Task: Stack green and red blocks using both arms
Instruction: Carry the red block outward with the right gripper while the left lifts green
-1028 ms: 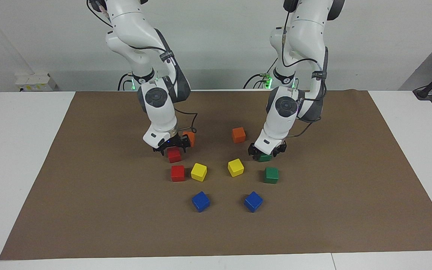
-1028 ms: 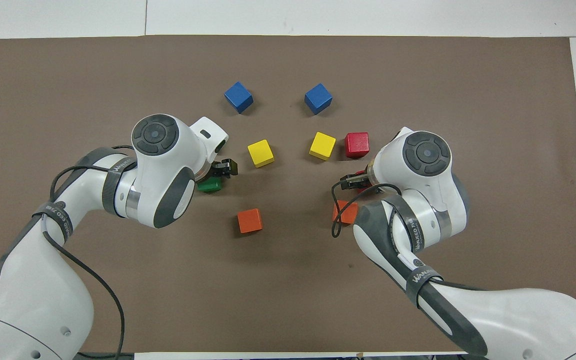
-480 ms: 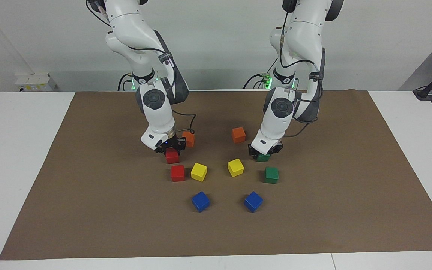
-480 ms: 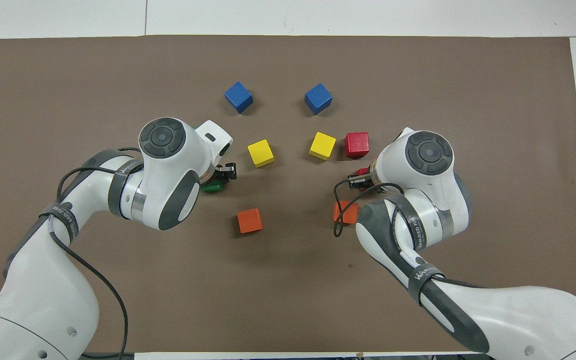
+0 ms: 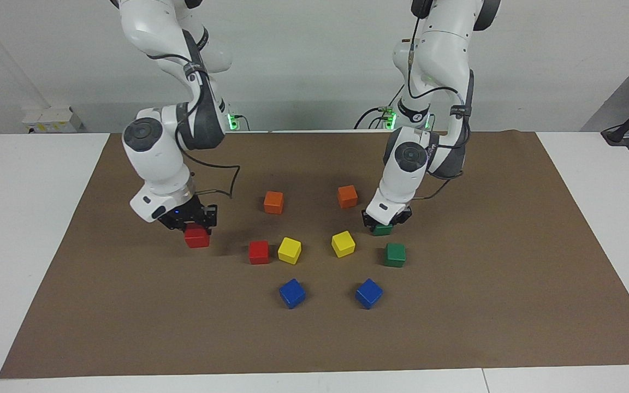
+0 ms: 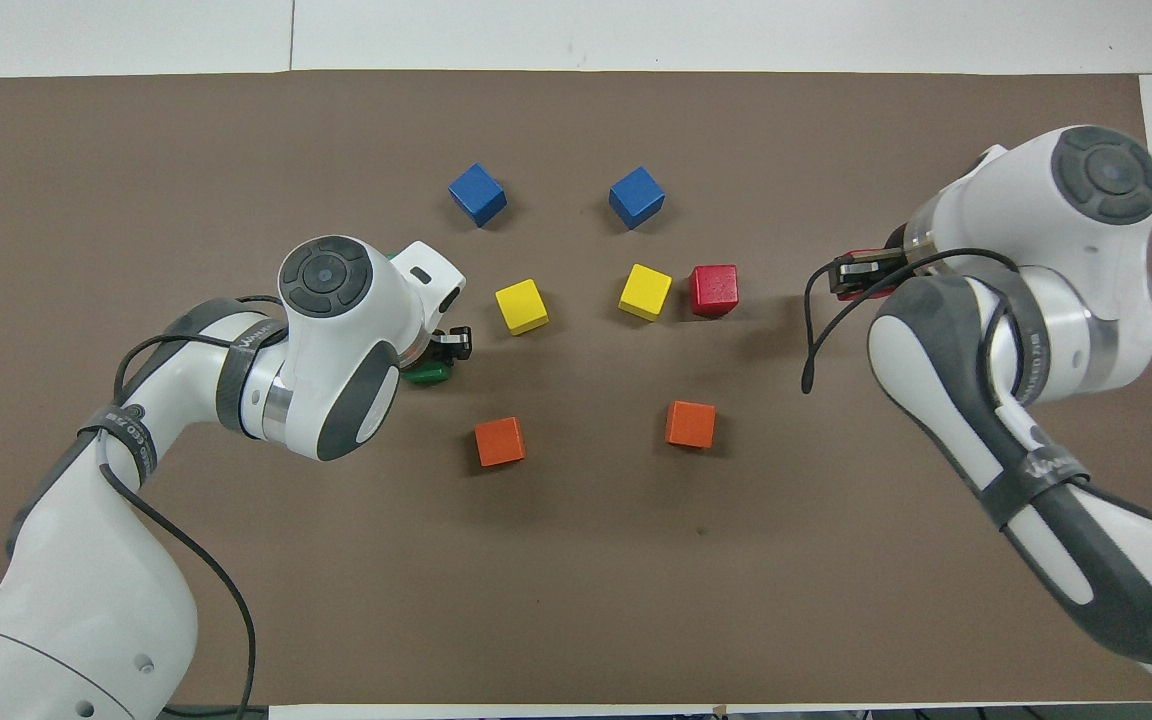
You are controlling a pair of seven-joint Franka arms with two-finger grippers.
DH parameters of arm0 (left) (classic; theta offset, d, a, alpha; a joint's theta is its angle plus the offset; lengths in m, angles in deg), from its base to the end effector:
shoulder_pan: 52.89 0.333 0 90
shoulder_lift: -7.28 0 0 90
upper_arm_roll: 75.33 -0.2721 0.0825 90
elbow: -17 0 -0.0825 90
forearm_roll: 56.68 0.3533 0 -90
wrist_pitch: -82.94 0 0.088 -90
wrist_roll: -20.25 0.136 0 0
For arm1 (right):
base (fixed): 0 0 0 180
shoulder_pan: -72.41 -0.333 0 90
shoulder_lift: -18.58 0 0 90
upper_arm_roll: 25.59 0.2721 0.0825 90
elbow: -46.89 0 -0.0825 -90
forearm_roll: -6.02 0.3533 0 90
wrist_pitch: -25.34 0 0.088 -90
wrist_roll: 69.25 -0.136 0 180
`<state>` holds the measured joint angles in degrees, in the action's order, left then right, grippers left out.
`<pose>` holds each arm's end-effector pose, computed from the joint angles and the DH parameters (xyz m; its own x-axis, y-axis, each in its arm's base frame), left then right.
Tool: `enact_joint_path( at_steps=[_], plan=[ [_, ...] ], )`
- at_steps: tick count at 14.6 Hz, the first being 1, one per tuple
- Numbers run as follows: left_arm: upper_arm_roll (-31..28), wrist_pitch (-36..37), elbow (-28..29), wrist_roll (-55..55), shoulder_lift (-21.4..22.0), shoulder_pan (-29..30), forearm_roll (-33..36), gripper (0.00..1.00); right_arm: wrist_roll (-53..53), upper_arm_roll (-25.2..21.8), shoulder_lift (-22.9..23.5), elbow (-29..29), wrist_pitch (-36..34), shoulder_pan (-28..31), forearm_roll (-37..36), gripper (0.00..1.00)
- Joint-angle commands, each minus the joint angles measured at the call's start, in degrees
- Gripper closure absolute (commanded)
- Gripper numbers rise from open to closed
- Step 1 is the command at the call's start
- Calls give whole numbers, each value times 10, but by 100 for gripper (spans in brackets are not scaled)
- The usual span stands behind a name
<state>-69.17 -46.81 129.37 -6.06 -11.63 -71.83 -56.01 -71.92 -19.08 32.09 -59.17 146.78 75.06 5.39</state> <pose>0.5172 -0.2410 0.2553 0.9993 0.0186 -0.0336 0.0191 -0.9997 0.0123 0.5830 0.0365 0.3435 0.9992 0.0225 0.0334 0.0231 -0.9996 -0.0185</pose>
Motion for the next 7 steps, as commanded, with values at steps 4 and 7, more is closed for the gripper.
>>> enact_joint_path(
  at_steps=[4, 7],
  plan=[
    [-1, 80, -3, 33, 98, 93, 5, 100, 70, 5, 5, -13, 13, 62, 6, 100],
    [-2, 137, -2, 133, 136, 159, -8, 100, 102, 5, 5, -42, 45, 70, 5, 100]
  ],
)
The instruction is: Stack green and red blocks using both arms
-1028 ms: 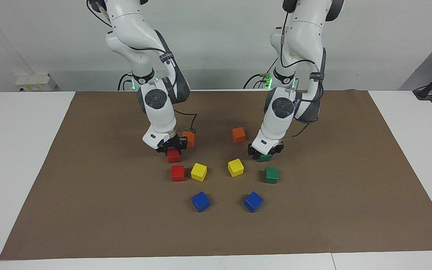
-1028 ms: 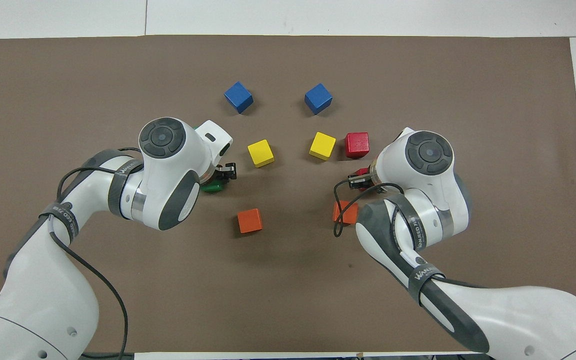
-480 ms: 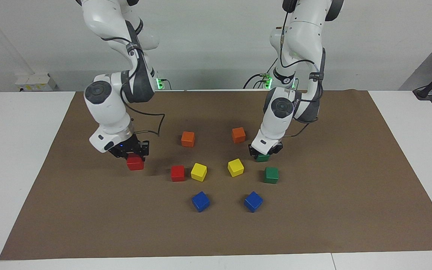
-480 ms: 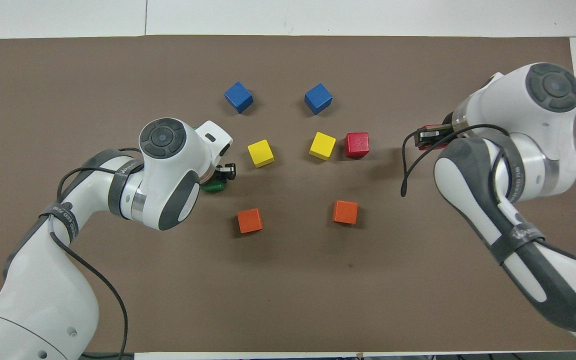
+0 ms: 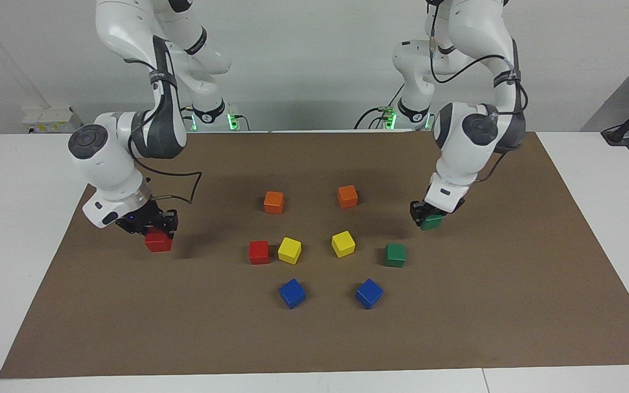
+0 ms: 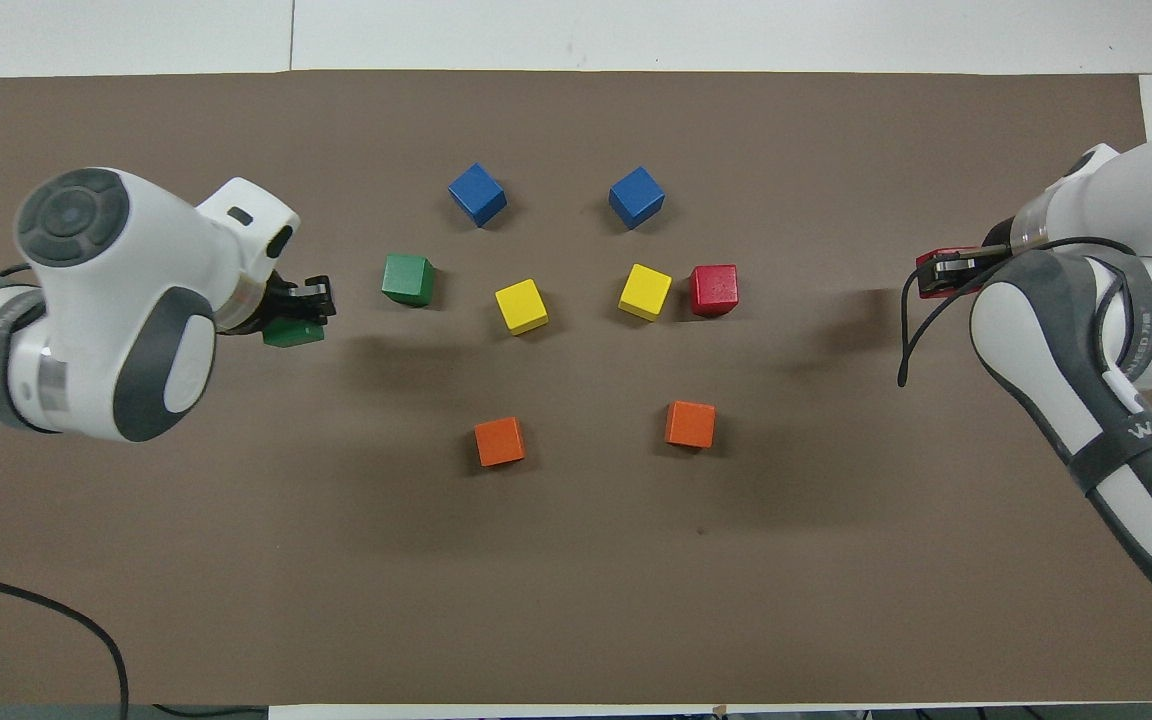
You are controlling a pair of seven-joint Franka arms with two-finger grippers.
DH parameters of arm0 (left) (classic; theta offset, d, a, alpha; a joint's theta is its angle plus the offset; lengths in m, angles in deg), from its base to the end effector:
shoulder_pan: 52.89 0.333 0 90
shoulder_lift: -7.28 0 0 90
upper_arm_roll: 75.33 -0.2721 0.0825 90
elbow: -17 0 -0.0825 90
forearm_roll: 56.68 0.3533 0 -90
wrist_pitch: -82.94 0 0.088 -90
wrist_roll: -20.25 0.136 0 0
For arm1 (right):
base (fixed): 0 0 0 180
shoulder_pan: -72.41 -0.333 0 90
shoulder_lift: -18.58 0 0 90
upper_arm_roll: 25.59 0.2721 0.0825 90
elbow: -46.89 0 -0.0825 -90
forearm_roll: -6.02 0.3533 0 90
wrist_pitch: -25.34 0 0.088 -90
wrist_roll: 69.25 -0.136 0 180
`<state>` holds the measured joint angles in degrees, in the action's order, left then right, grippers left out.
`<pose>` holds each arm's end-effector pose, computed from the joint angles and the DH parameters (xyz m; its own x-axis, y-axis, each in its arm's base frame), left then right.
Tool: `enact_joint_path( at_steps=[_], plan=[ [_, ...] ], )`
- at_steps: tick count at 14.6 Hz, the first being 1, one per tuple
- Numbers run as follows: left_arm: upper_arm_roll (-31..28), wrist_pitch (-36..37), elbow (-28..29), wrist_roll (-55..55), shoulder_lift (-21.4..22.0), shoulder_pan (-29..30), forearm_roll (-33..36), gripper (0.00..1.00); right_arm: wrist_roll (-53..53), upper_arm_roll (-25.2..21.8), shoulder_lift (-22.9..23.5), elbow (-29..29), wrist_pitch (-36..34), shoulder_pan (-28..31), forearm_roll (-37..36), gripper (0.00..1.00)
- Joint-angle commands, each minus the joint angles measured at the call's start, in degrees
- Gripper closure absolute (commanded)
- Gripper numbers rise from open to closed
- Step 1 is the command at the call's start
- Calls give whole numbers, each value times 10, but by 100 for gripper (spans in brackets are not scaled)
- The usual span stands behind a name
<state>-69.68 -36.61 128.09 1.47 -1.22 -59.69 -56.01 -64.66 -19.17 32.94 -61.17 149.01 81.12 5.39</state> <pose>0.5449 -0.1185 0.3515 0.9944 0.1056 -0.0013 0.1056 -0.9944 0.0042 0.5803 -0.0257 0.3232 0.9988 0.0421 0.0249 0.0425 -0.9990 -0.0165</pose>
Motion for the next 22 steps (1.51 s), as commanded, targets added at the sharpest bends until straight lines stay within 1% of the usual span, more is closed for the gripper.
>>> enact_joint_path(
  at_steps=[1, 5, 7, 8, 9, 11, 12, 14, 16, 20, 22],
  plan=[
    [1, 43, 12, 104, 39, 59, -8, 100, 42, 7, -1, -27, 24, 9, 5, 100],
    [1, 46, 33, 246, 52, 146, -8, 100, 55, 6, 8, -54, 76, 9, 5, 100],
    [1, 39, 43, 301, 57, 184, -8, 100, 70, 6, 15, -54, 81, 13, 5, 100],
    [1, 36, 48, 313, 57, 193, -8, 100, 70, 6, 17, -54, 83, 14, 5, 100],
    [1, 27, 57, 319, 61, 197, -8, 100, 70, 6, 19, -54, 83, 18, 5, 100],
    [0, -29, 110, 324, 75, 211, -8, 100, 71, 6, 25, -55, 84, 21, 5, 100],
    [0, -64, 135, 325, 75, 220, -8, 100, 71, 6, 26, -55, 84, 22, 5, 100],
    [-1, -119, 166, 324, 68, 224, -8, 100, 71, 6, 25, -58, 84, 22, 5, 100],
    [-1, -134, 171, 324, 56, 228, -8, 100, 71, 5, 25, -60, 85, 21, 5, 100],
    [-1, -158, 171, 320, 24, 229, -8, 100, 71, 6, 28, -79, 119, 21, 5, 100],
    [-1, -162, 171, 313, 16, 230, -8, 100, 71, 6, 29, -80, 121, 21, 5, 100]
  ],
)
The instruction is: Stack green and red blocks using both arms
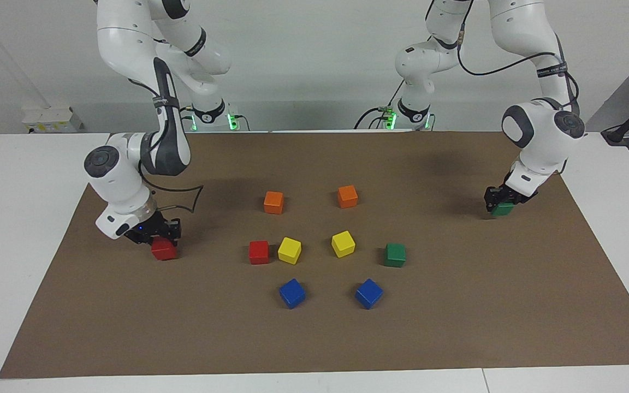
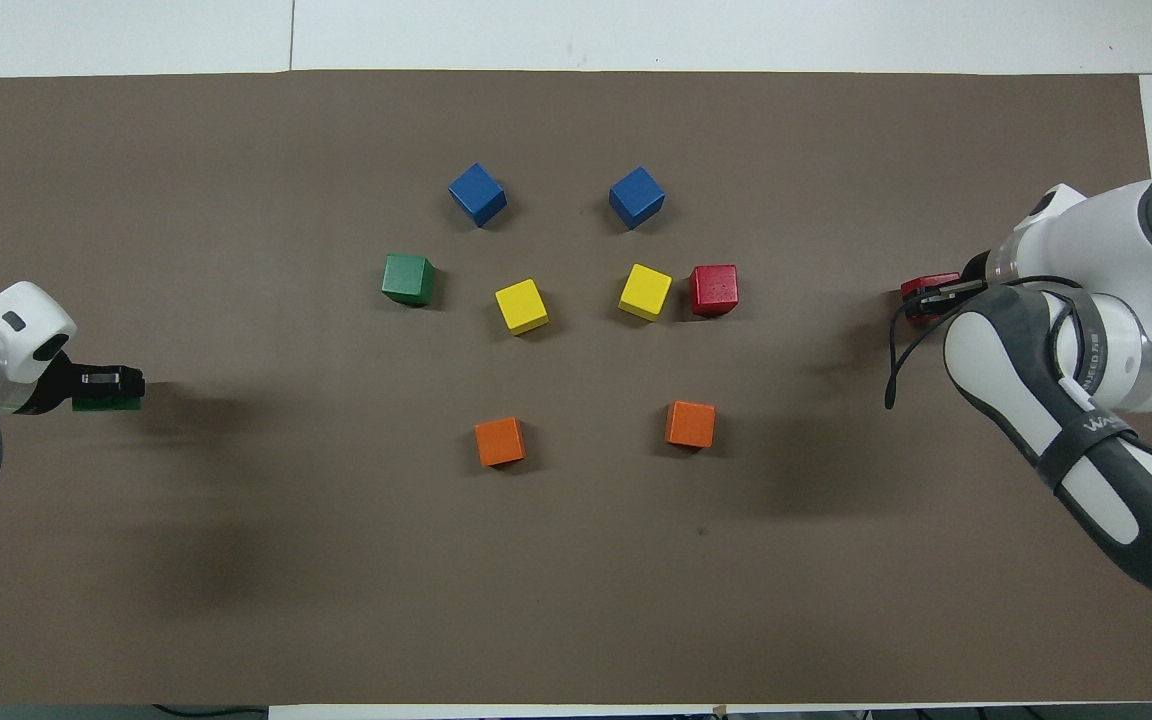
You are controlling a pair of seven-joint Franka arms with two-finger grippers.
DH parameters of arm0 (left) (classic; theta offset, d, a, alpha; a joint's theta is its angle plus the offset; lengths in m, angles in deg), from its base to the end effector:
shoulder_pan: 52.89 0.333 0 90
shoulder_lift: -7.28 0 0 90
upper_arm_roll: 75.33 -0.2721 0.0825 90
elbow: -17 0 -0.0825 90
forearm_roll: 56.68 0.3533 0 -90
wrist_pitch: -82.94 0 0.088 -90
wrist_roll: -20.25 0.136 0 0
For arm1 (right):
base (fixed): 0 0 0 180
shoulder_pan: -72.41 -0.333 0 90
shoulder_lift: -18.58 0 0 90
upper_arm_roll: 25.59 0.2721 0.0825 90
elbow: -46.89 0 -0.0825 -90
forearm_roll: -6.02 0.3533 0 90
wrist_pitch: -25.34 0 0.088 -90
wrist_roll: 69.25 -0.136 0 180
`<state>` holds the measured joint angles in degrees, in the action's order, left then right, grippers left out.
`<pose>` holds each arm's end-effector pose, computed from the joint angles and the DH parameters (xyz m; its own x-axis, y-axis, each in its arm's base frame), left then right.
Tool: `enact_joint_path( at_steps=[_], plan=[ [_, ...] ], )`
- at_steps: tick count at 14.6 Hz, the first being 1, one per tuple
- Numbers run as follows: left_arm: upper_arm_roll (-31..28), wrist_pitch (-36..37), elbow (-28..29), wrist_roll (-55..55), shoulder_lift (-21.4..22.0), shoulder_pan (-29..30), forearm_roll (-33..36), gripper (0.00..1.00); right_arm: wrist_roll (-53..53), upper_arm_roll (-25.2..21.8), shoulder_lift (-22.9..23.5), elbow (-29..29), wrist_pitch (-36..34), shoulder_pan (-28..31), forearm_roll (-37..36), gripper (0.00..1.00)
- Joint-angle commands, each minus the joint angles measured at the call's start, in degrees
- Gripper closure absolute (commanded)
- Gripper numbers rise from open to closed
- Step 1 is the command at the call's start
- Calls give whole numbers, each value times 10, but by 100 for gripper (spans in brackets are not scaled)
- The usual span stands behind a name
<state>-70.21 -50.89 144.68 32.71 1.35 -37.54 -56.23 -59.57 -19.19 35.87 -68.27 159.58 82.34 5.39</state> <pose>0.5033 0.0908 0.2757 0.9990 -0.0438 0.0049 -0.0438 -0.9990 0.0025 0.5672 -0.0358 0.2586 0.9934 0.1087 0.0369 0.1094 -0.9938 -0.0191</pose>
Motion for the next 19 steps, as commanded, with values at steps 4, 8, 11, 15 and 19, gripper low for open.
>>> enact_joint_path(
  at_steps=[4, 8, 11, 15, 19],
  plan=[
    [4, -20, 6, -16, -30, 21, -5, 100, 20, 6, 5, -8, 21, 8, 5, 100],
    [4, -20, 6, -29, -35, 27, -5, 100, 20, 6, 6, -14, 33, 8, 5, 80],
    [4, -20, 7, -29, -36, 27, -5, 100, 19, 5, 6, -14, 33, 7, 1, 0],
    [4, -21, 7, -22, -37, 21, -5, 1, 19, 5, 6, -7, 24, 7, -3, 0],
    [4, -10, -1, -21, -36, 18, -5, 0, 17, 5, -16, 37, -54, 2, -3, 0]
  ],
)
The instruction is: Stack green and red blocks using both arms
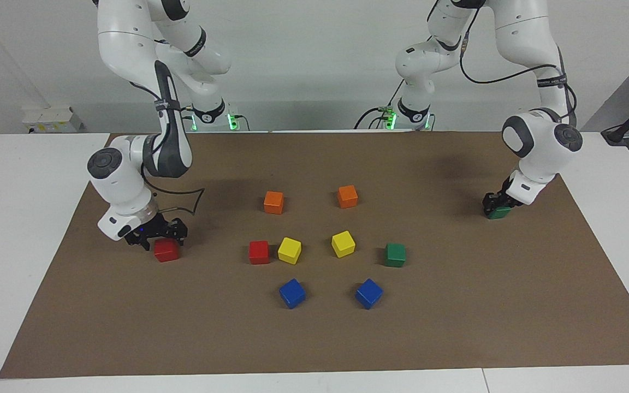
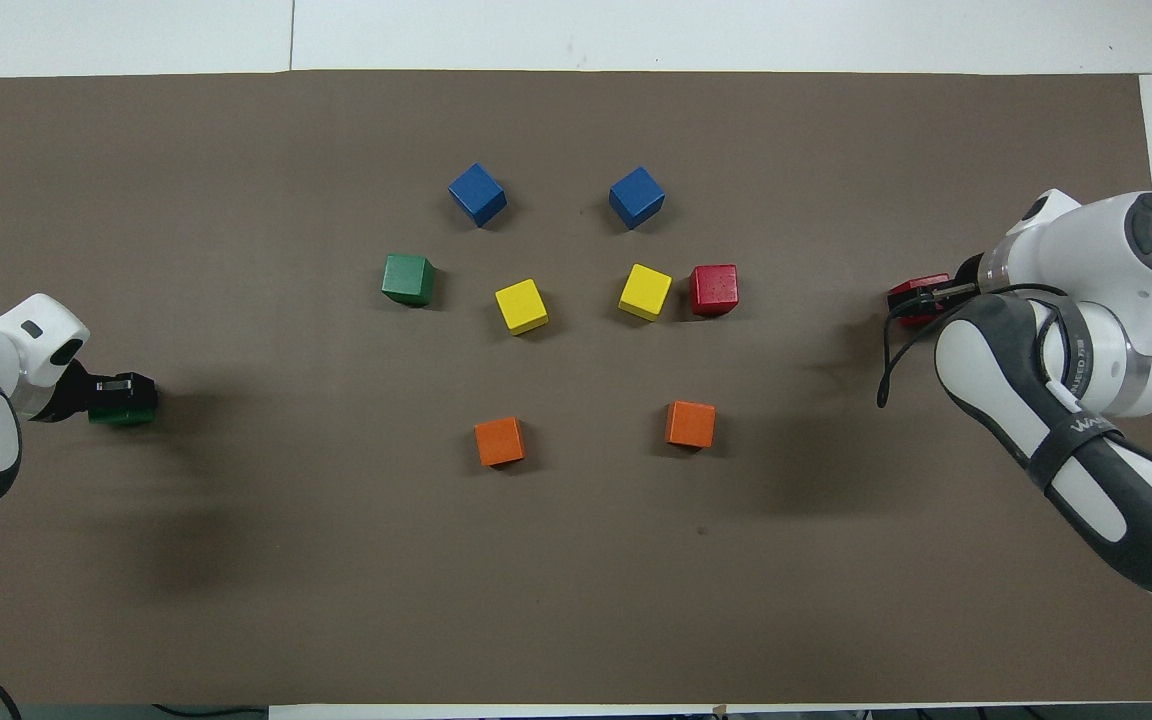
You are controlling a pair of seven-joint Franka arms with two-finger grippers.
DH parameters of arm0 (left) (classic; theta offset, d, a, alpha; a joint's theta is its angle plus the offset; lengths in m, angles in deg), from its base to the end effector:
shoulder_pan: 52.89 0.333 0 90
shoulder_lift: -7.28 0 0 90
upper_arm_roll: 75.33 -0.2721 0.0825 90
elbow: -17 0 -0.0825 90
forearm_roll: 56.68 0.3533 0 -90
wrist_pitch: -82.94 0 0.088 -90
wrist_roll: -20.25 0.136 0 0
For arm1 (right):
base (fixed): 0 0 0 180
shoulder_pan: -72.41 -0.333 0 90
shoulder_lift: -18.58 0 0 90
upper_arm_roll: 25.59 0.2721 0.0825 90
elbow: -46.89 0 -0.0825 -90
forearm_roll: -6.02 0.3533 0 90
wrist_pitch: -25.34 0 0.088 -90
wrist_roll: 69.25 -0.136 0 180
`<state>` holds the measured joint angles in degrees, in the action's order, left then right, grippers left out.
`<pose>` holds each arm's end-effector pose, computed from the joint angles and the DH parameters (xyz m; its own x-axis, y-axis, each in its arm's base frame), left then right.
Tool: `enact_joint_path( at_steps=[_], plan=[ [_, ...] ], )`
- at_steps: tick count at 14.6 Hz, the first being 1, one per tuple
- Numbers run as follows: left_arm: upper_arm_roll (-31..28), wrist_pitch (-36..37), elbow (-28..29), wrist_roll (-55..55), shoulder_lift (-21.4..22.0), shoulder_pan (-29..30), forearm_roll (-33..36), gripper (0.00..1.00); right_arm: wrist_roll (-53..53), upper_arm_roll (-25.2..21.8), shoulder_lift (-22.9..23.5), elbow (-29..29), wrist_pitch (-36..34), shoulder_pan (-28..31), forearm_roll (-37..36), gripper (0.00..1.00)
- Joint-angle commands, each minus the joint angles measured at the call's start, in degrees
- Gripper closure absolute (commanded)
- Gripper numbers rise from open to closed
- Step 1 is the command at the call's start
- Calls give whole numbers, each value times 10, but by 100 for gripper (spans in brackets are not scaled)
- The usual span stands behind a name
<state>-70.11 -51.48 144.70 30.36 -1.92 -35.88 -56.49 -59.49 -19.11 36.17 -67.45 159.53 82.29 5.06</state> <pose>0.4980 0.1034 0.2475 0.9988 0.0274 -0.0398 0.0282 -0.9994 0.0196 0.5712 -0.0351 0.2614 0.9923 0.1158 0.0446 0.1165 -0.9931 -0.0143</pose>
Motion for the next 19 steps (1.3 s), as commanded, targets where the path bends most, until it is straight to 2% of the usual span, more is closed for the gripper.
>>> enact_joint_path(
  at_steps=[1, 3, 5, 8, 10, 11, 13, 16, 19],
  plan=[
    [3, 4, -10, 2, -1, 0, -3, 0, 14, 5, -25, 54, -94, -2, 0, 0],
    [4, 50, -48, 2, 0, 0, -3, 0, 7, 5, -29, 112, -174, -12, -1, 0],
    [4, 115, -114, 2, 0, -14, -2, 0, -23, 5, -25, 174, -240, -25, -5, 0],
    [4, 179, -214, -8, -5, -71, -2, 0, -125, 5, -6, 255, -304, -86, -31, 0],
    [6, 190, -239, -65, -5, -110, -3, 0, -192, 4, 15, 307, -333, -129, -35, 0],
    [7, 197, -251, -130, -6, -141, -5, 0, -220, 4, 22, 315, -346, -151, -38, 0],
    [7, 191, -275, -223, -21, -188, -21, 0, -252, 7, 39, 347, -346, -165, -37, 0],
    [6, 196, -330, -227, -67, -242, -41, 0, -267, 9, 50, 351, -309, -202, -37, 0],
    [4, 182, -343, -235, -121, -301, -38, 0, -313, 9, 63, 337, -262, -225, -29, 0]
  ],
)
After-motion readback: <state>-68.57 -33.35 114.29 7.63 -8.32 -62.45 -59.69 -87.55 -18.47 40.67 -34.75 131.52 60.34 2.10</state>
